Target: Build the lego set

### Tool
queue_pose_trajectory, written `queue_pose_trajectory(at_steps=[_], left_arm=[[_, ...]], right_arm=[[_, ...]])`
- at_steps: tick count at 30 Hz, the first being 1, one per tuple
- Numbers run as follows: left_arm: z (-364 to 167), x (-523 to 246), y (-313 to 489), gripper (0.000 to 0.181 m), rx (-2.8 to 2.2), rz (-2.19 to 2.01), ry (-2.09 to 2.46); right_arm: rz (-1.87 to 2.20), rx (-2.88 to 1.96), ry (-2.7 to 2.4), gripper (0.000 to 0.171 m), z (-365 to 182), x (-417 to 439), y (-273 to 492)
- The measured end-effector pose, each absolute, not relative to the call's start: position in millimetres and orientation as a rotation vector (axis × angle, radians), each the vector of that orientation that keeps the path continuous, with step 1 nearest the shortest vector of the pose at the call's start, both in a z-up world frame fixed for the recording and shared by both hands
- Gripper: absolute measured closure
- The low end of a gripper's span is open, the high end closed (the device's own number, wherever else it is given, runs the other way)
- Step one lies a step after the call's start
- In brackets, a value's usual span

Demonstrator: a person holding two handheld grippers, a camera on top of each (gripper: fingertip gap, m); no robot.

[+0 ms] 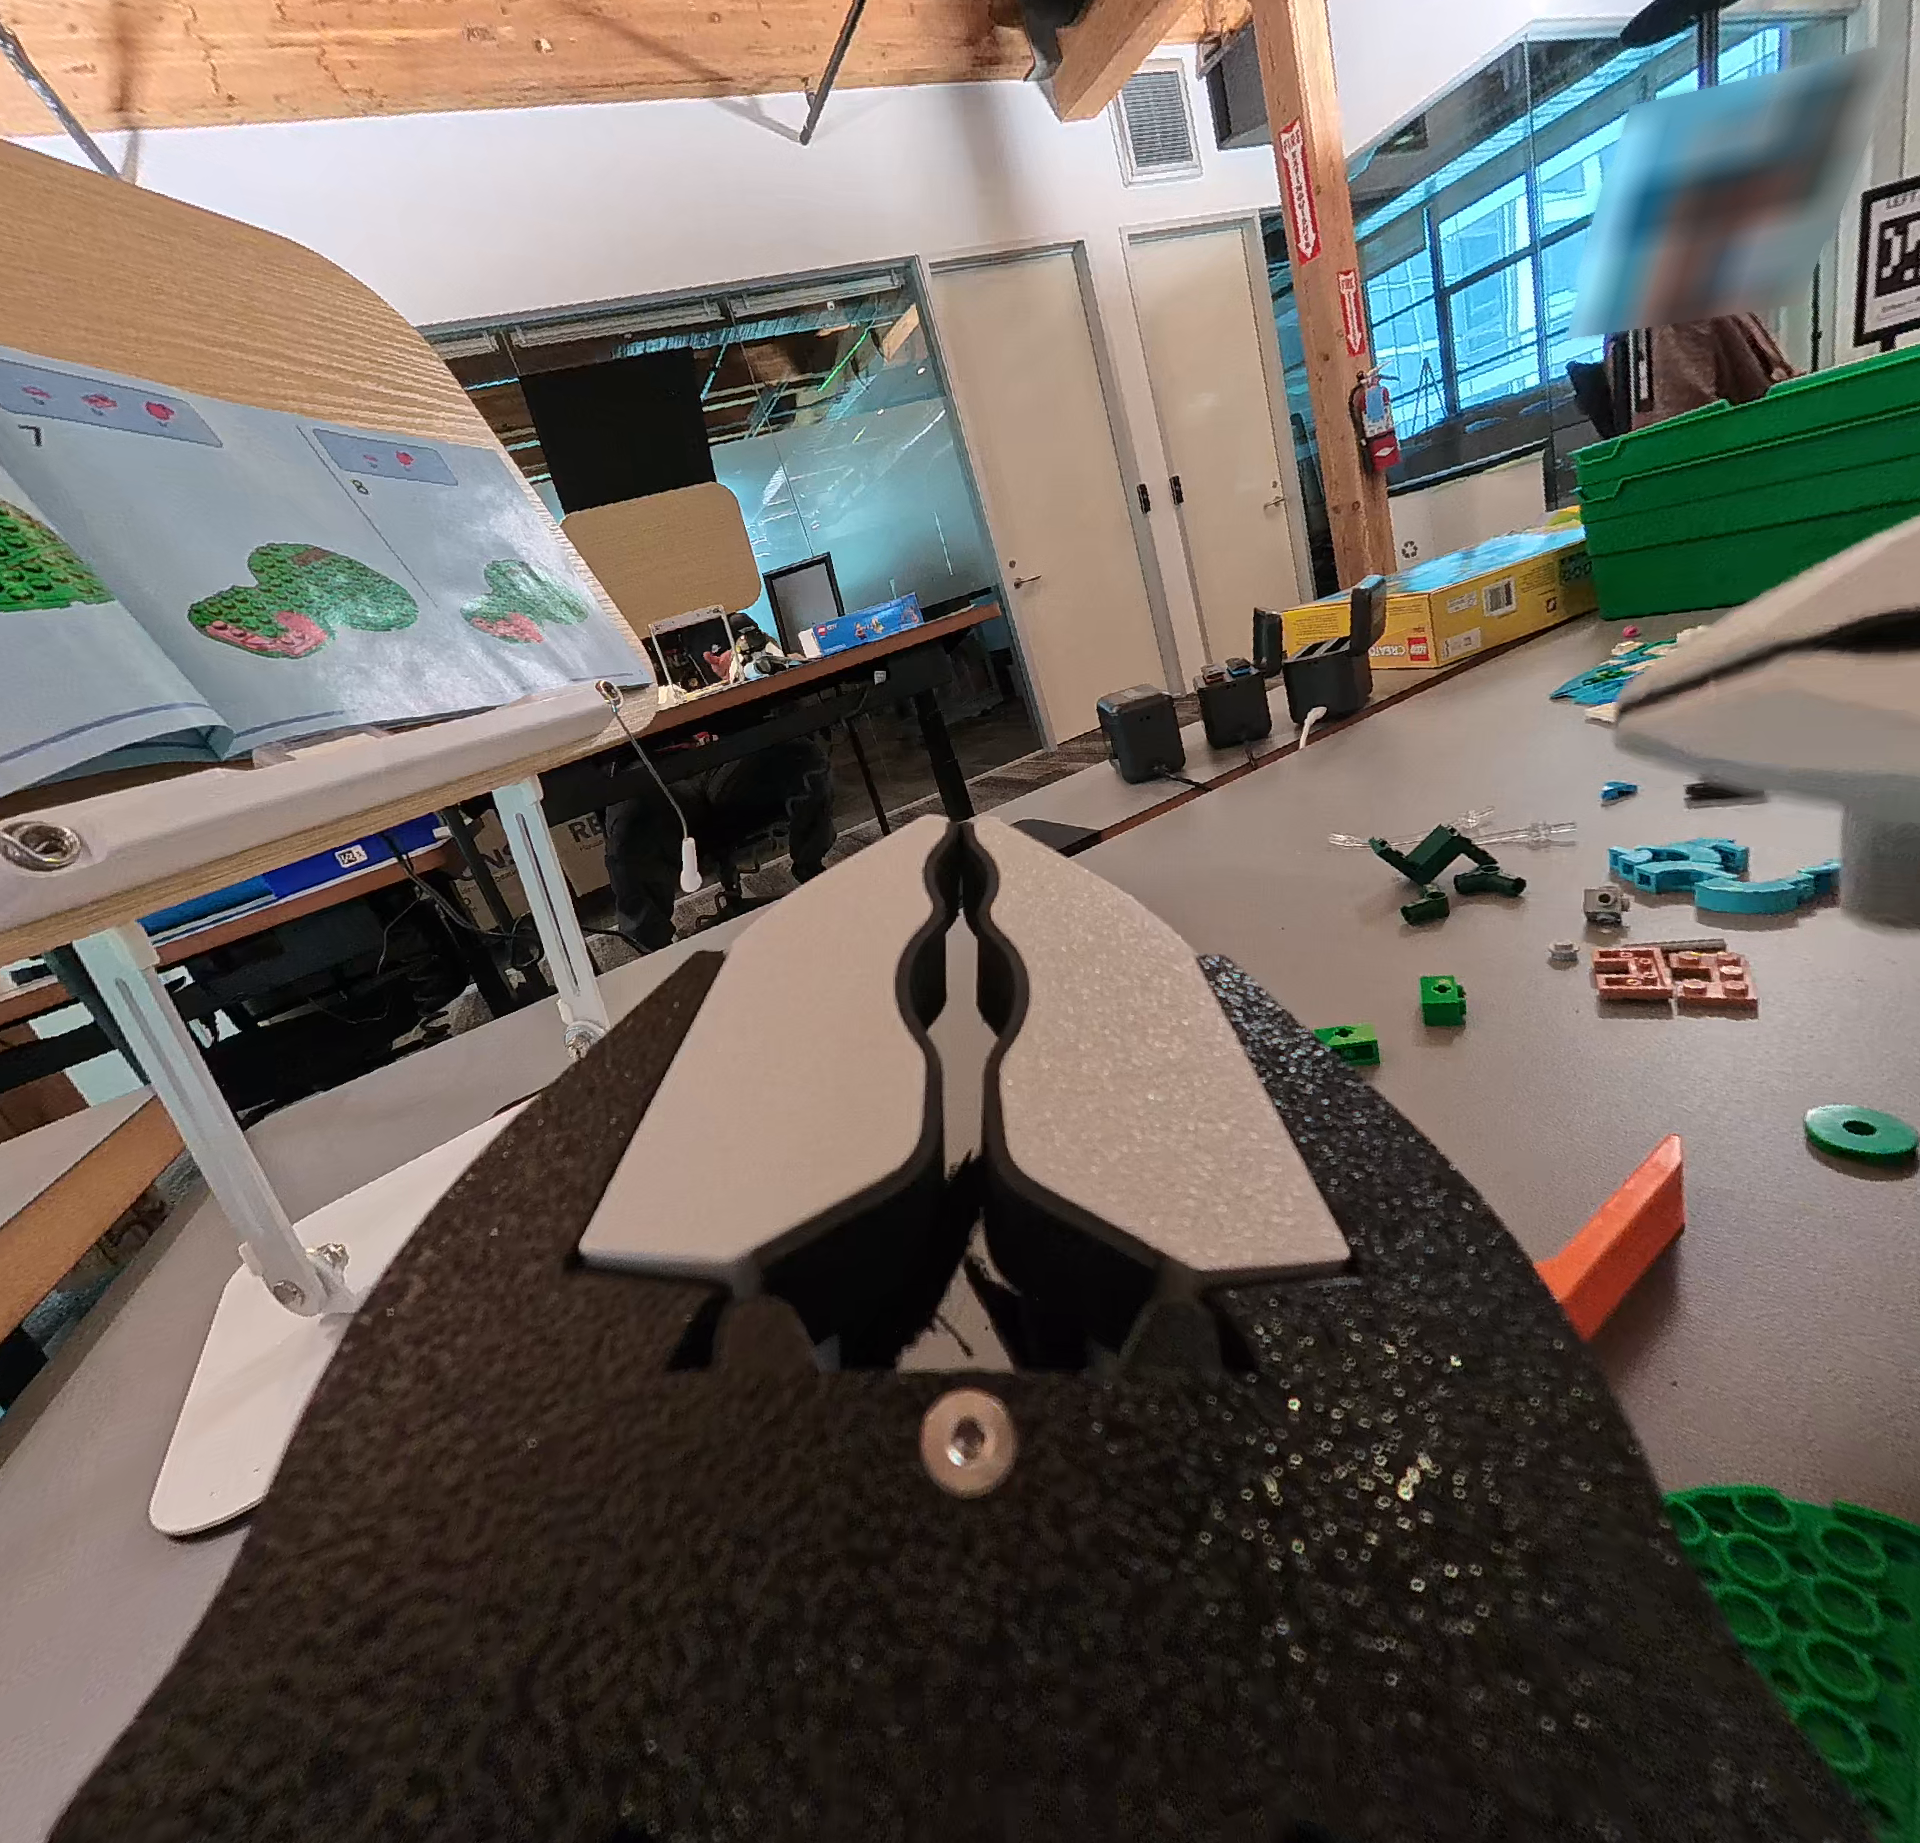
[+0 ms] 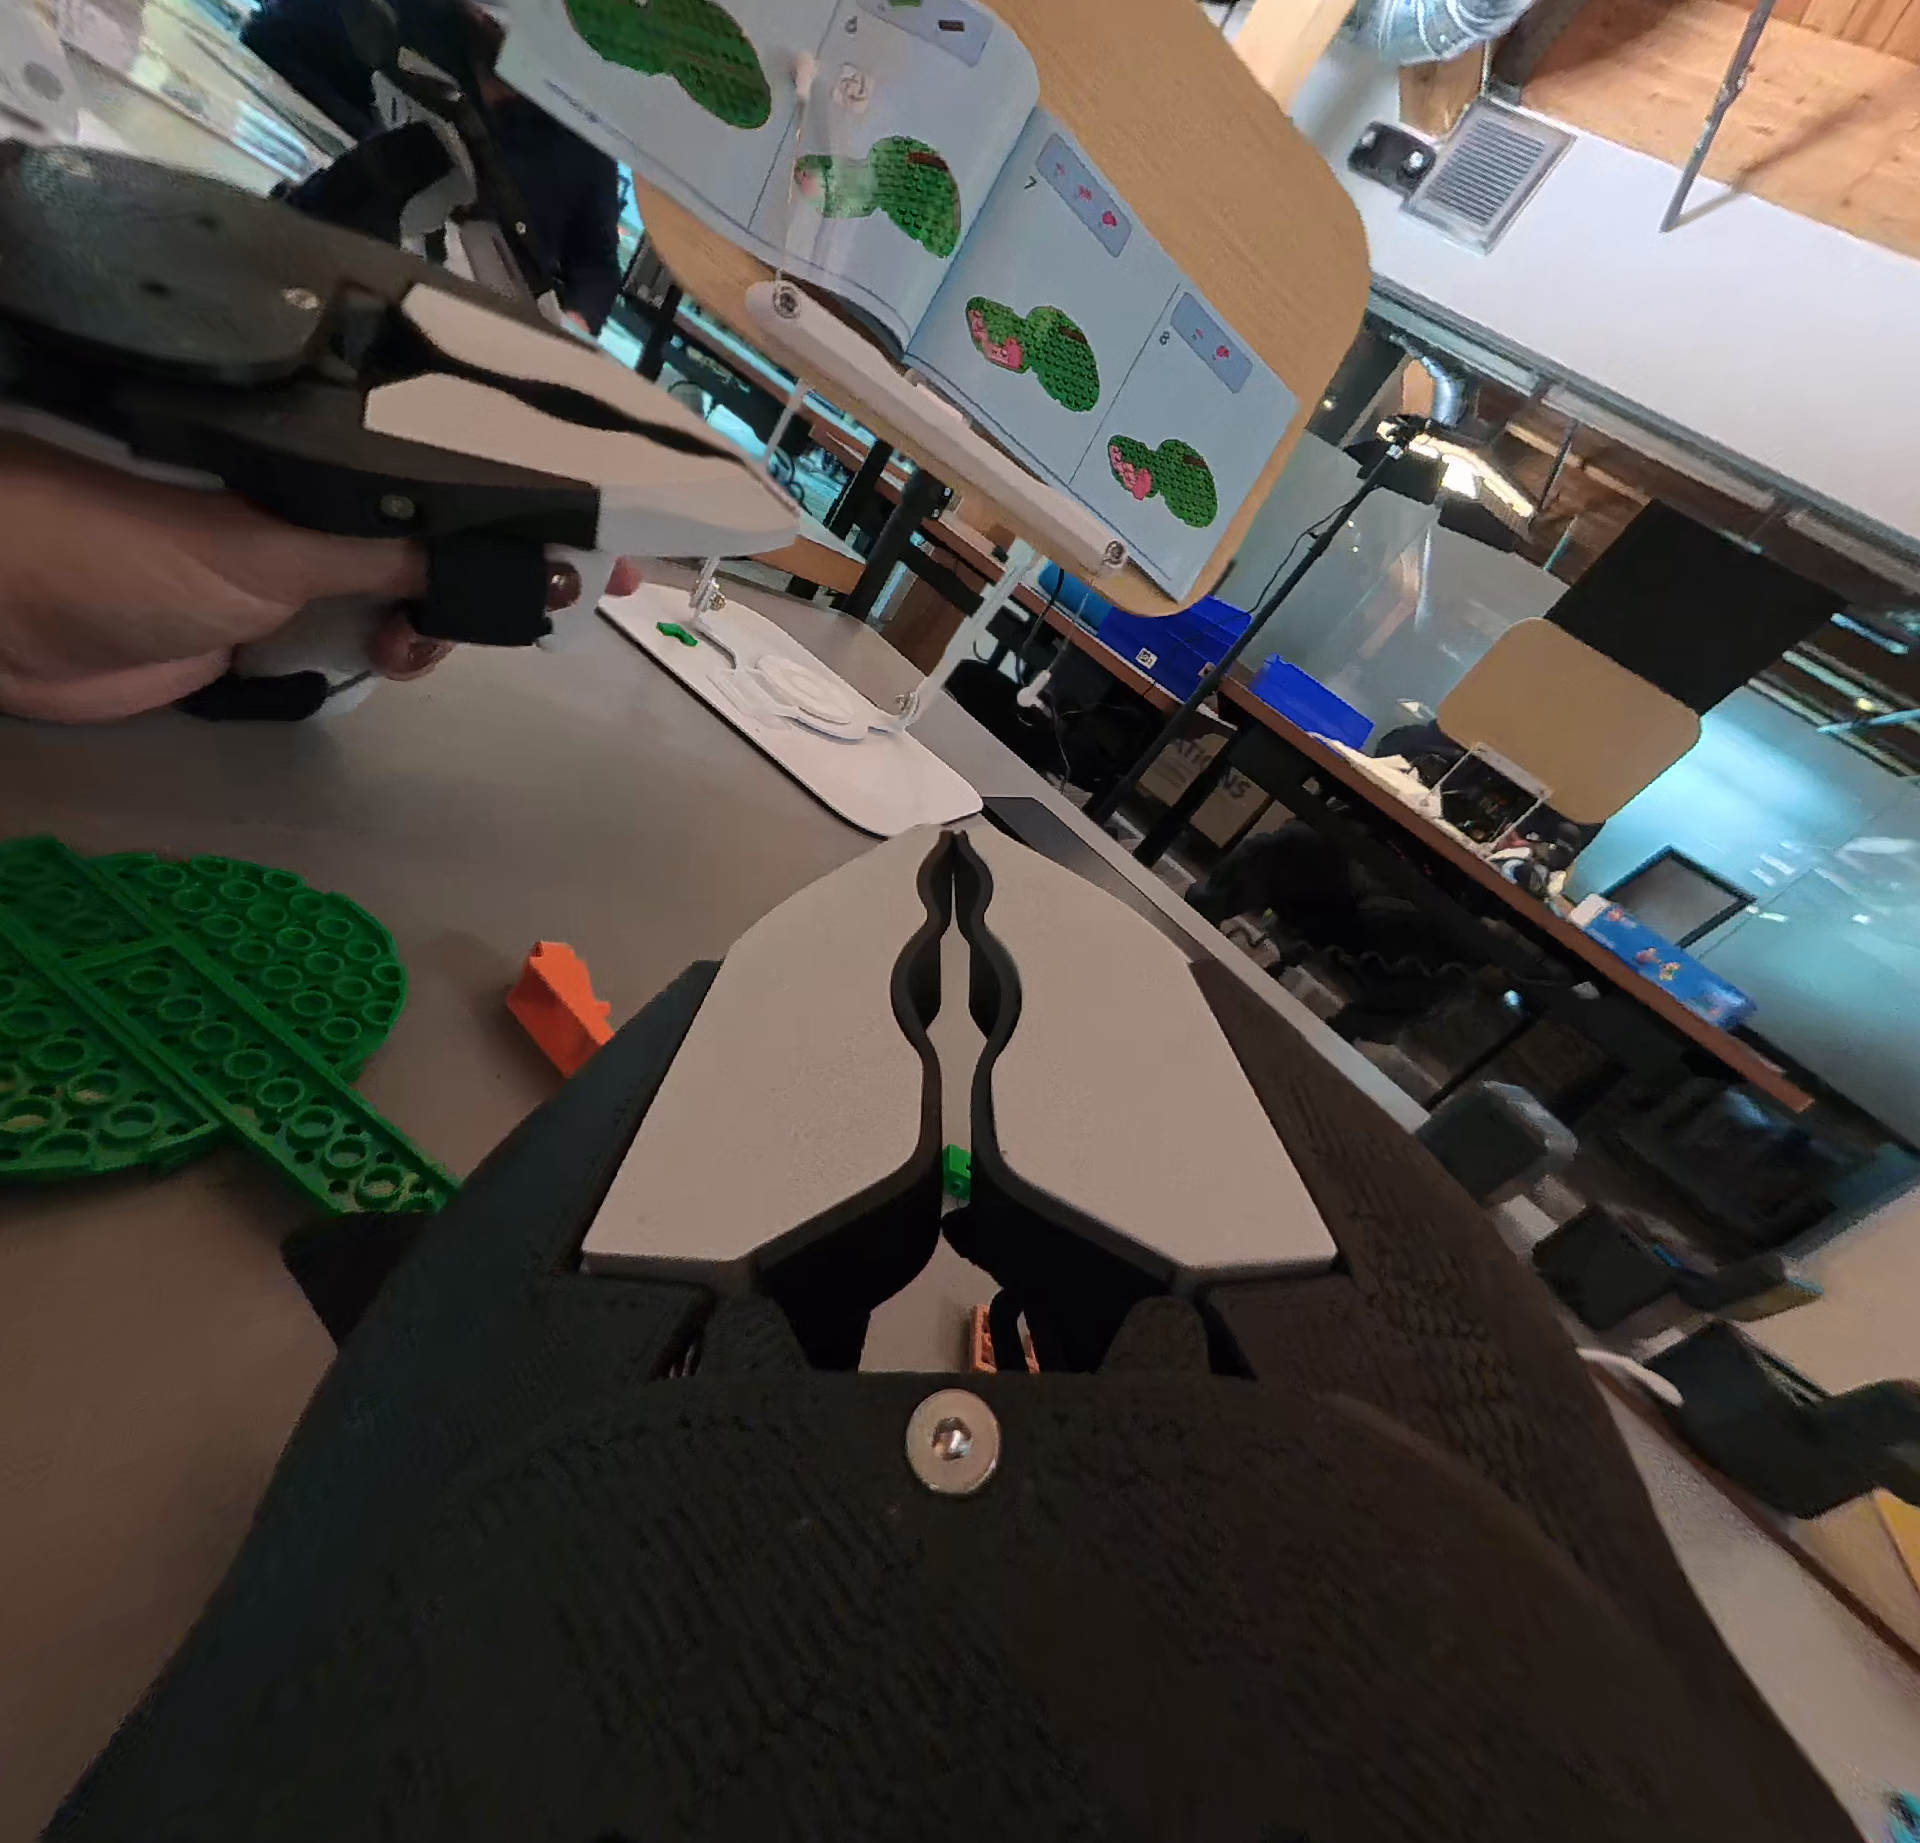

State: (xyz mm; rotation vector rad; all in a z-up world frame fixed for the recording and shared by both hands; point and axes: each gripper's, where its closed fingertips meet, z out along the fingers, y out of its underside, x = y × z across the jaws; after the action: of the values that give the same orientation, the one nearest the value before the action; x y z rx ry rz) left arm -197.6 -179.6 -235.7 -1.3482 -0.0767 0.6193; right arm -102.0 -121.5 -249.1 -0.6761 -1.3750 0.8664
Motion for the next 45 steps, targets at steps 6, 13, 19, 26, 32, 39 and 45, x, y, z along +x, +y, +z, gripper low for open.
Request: queue_pose_trajectory(at_steps=[6,13,19,26,32,39,45], left_arm=[[-236.0,-198.0,-180.7,0.181,-1.351,0.627,-0.074],[-235.9,-200.1,-181.9,0.181,-1.352,0.633,-0.084],[-237.1,-197.0,-178.5,0.181,-1.363,0.649,-0.056],[-238.6,-195.8,-176.0,0.181,-1.374,0.663,-0.037],[-238.4,-200.4,-177.6,0.181,-1.370,0.654,-0.063],[-239.6,-200.4,-175.8,0.181,-1.378,0.661,-0.056],[-239.6,-200.5,-175.6,0.181,-1.378,0.662,-0.056]], right_arm=[[0.863,-0.820,-1.289,0.171,-212.0,-77.5,-62.3],[0.530,-1.109,-1.173,0.162,-194.0,32.5,120.7],[0.293,-1.541,-0.838,0.124,-205.6,174.0,298.3],[0.270,-1.828,-1.014,0.114,-260.4,191.3,359.0],[0.217,-1.794,-1.163,0.162,-277.4,180.9,367.8],[0.317,-1.832,-1.088,0.164,-277.7,182.6,386.3],[0.215,-1.777,-1.047,0.148,-261.8,203.2,375.6]])
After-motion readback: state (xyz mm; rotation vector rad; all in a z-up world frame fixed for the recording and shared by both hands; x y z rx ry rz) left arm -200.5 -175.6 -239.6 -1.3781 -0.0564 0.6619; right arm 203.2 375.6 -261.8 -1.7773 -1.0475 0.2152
